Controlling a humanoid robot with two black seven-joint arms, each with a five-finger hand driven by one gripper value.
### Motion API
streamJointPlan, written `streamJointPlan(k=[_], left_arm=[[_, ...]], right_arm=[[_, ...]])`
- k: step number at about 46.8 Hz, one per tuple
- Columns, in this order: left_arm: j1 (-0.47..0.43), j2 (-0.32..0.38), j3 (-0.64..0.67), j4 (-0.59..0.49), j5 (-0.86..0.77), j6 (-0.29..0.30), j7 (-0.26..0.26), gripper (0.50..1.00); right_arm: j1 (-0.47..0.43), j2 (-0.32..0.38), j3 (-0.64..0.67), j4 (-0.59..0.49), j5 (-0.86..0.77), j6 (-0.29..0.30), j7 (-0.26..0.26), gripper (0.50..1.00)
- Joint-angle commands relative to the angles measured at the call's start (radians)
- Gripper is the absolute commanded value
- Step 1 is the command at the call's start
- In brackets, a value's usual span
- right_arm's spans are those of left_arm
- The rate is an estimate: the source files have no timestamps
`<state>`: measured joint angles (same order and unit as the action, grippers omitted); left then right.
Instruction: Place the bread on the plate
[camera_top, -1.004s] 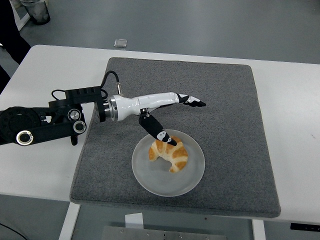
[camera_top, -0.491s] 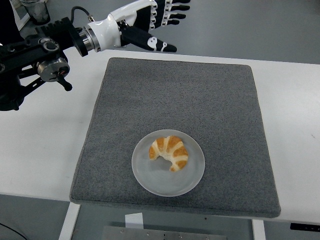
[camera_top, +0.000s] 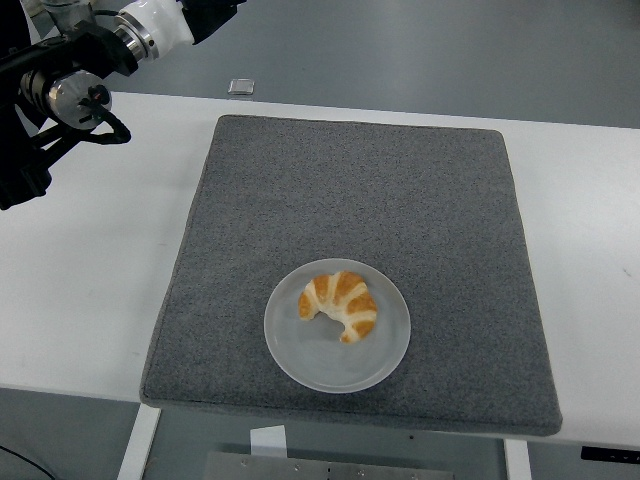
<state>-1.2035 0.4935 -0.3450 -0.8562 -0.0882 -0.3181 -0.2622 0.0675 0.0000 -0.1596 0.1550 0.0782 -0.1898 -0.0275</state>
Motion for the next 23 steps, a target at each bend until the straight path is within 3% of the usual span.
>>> streamJointPlan(k=[1, 14, 23], left_arm=[[0.007, -0.01, -0.002, 0.039, -0.076, -0.018, 0.015, 0.992], [0.076, -0.05, -0.02, 0.049, -0.199, -0.019, 0.015, 0.992], [0.145, -0.053, -0.072, 0.054, -0.188, -0.016, 0.009, 0.992]], right_arm=[[0.0, 0.0, 0.0, 0.0, 0.0, 0.001, 0.0, 0.954], [0.0, 0.0, 0.0, 0.0, 0.0, 0.0, 0.0, 0.952], [0.0, 0.0, 0.0, 0.0, 0.0, 0.001, 0.0, 0.952]])
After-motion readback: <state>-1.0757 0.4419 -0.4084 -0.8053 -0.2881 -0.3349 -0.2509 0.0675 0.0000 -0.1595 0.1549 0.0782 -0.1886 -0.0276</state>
